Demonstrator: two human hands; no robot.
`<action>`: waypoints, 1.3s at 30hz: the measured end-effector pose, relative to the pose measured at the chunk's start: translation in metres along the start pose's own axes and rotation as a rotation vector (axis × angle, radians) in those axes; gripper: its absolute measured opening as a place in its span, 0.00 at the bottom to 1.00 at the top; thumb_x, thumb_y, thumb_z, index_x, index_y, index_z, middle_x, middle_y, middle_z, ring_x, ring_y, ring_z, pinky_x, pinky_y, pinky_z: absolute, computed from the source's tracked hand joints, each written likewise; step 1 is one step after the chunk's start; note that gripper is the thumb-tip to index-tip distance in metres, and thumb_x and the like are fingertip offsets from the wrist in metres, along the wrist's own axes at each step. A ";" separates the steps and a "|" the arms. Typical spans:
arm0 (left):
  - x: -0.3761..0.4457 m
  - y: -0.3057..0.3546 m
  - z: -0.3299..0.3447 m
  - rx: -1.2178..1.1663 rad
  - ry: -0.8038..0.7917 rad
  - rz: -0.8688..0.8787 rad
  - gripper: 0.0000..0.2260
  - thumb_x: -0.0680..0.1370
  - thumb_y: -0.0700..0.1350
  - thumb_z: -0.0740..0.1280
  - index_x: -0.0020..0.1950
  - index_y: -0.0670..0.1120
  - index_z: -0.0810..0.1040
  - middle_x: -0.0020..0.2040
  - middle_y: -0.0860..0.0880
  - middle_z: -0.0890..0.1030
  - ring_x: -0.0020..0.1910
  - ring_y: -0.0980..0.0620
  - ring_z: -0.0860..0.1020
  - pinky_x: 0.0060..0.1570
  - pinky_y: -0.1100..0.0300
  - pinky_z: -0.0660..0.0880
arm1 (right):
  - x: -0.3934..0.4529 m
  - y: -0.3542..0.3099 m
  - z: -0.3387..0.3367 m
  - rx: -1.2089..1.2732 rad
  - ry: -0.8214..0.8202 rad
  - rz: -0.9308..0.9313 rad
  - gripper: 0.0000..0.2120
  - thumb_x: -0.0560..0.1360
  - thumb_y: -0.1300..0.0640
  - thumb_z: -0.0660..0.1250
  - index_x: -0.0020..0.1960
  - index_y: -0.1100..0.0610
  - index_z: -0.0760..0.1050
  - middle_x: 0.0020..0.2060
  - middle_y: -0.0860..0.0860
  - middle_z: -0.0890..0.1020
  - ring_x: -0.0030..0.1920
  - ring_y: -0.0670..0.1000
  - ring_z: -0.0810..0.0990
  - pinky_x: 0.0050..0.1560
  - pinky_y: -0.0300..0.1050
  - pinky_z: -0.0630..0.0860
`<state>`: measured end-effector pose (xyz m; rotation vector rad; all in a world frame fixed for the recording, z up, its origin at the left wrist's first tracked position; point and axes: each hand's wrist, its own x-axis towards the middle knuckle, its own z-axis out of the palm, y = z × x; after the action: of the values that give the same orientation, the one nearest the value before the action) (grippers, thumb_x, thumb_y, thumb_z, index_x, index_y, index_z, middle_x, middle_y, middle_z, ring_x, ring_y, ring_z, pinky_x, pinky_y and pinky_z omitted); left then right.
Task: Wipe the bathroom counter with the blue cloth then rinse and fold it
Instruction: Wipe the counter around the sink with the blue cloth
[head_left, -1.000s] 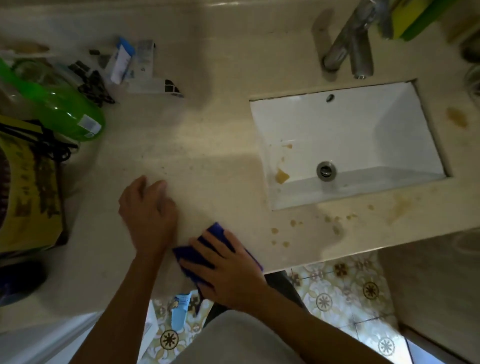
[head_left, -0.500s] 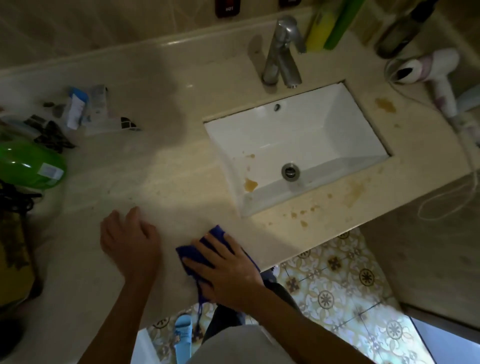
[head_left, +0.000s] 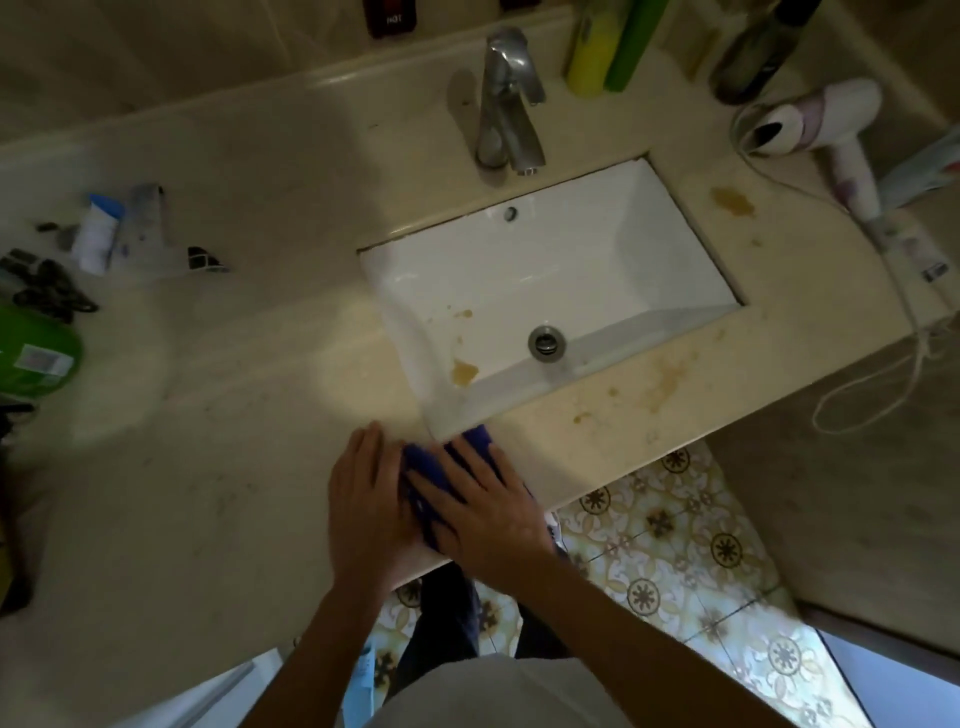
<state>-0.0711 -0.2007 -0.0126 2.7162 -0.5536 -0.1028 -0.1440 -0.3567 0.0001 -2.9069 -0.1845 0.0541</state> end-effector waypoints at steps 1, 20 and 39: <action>0.000 0.001 0.000 0.002 0.013 0.008 0.21 0.76 0.46 0.58 0.64 0.36 0.77 0.69 0.35 0.74 0.70 0.34 0.70 0.65 0.39 0.70 | -0.007 0.024 -0.003 -0.030 -0.004 -0.053 0.24 0.81 0.42 0.58 0.76 0.44 0.66 0.76 0.50 0.69 0.77 0.57 0.65 0.77 0.62 0.60; 0.031 0.119 0.036 0.140 0.126 -0.432 0.19 0.77 0.51 0.57 0.59 0.43 0.80 0.68 0.34 0.70 0.70 0.32 0.66 0.65 0.37 0.65 | -0.025 0.244 -0.052 -0.121 -0.039 0.106 0.24 0.80 0.45 0.57 0.75 0.49 0.70 0.75 0.55 0.70 0.76 0.61 0.66 0.74 0.66 0.61; 0.024 0.118 0.051 0.208 0.180 -0.430 0.13 0.80 0.51 0.60 0.59 0.46 0.78 0.74 0.35 0.65 0.76 0.34 0.60 0.71 0.39 0.58 | -0.011 0.255 -0.065 -0.115 -0.013 0.458 0.25 0.79 0.46 0.54 0.75 0.49 0.68 0.77 0.54 0.68 0.77 0.60 0.64 0.77 0.62 0.56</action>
<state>-0.0994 -0.3283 -0.0168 2.9639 0.0817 0.0948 -0.1209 -0.6186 0.0051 -2.9988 0.4938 0.1425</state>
